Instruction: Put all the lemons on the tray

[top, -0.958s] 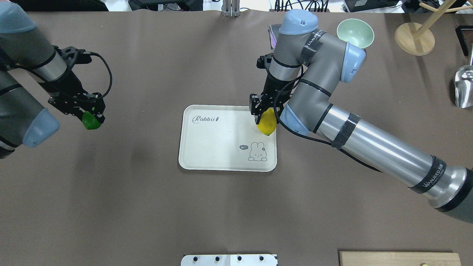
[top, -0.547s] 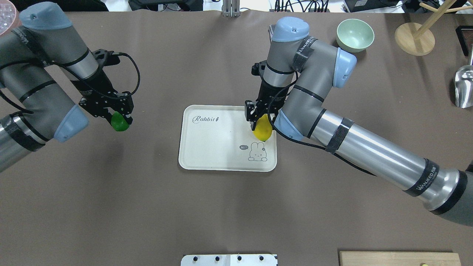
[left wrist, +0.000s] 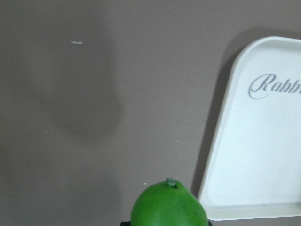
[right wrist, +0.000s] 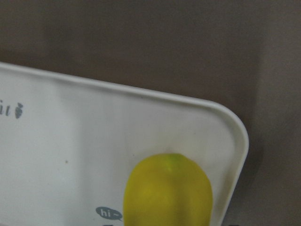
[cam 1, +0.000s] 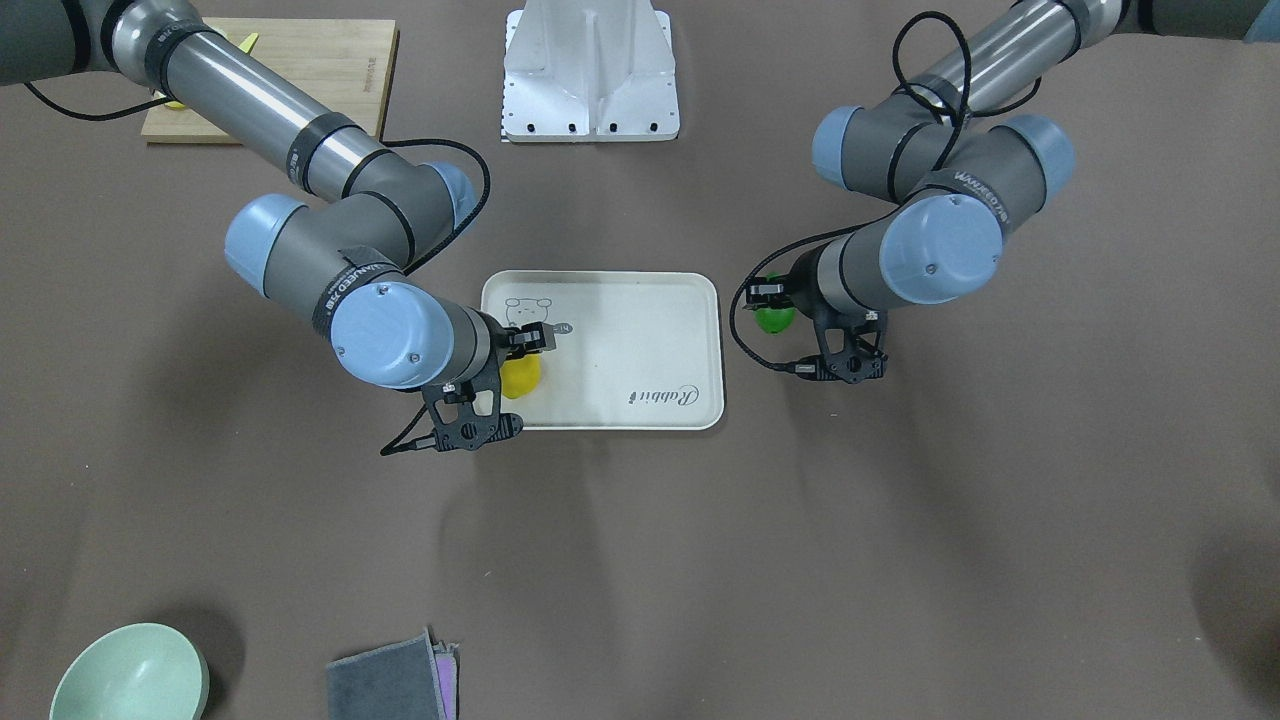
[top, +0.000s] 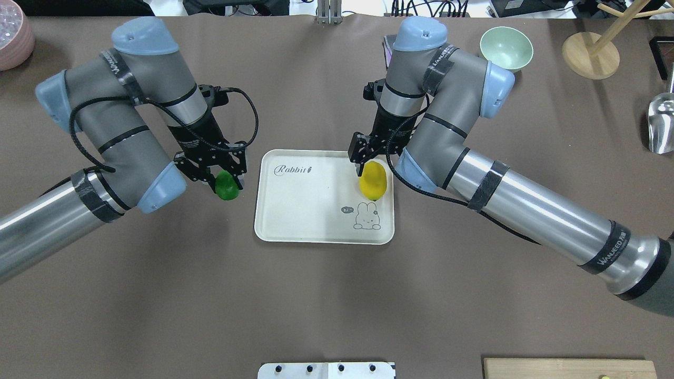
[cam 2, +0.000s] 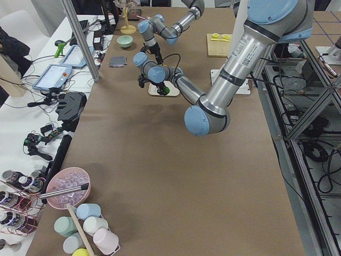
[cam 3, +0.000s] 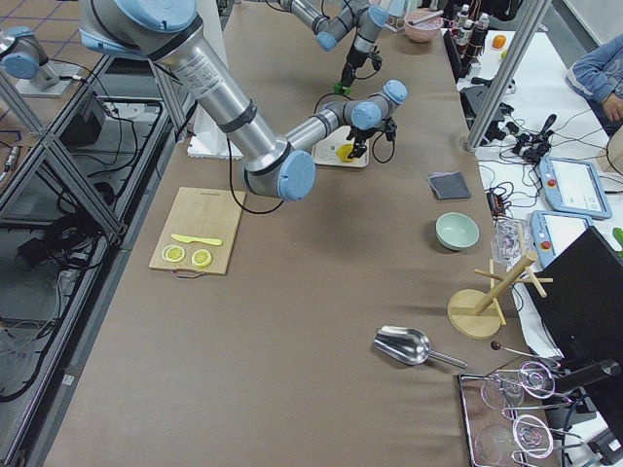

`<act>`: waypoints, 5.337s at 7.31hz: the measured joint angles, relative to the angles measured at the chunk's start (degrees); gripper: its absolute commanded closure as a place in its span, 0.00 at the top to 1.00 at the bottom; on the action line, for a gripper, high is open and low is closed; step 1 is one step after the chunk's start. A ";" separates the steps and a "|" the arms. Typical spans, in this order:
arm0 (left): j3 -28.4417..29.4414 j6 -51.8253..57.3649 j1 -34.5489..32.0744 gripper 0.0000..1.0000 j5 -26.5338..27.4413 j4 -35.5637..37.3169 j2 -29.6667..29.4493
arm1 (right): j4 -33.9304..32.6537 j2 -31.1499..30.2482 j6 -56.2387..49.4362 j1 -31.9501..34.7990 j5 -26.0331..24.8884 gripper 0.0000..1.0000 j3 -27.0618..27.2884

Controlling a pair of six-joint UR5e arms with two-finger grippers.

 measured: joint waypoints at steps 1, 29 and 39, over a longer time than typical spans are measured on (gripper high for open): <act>1.87 -2.33 1.31 0.00 0.08 -2.17 -1.61 | 0.02 -0.16 -0.15 1.63 0.93 1.00 0.17; -7.29 42.34 -40.04 0.98 13.03 -21.13 47.51 | -4.08 -40.28 -37.11 46.25 -6.47 1.00 17.43; -19.92 42.27 -40.48 0.98 12.55 -7.50 49.48 | -5.01 -40.80 -37.51 46.77 -7.18 1.00 17.58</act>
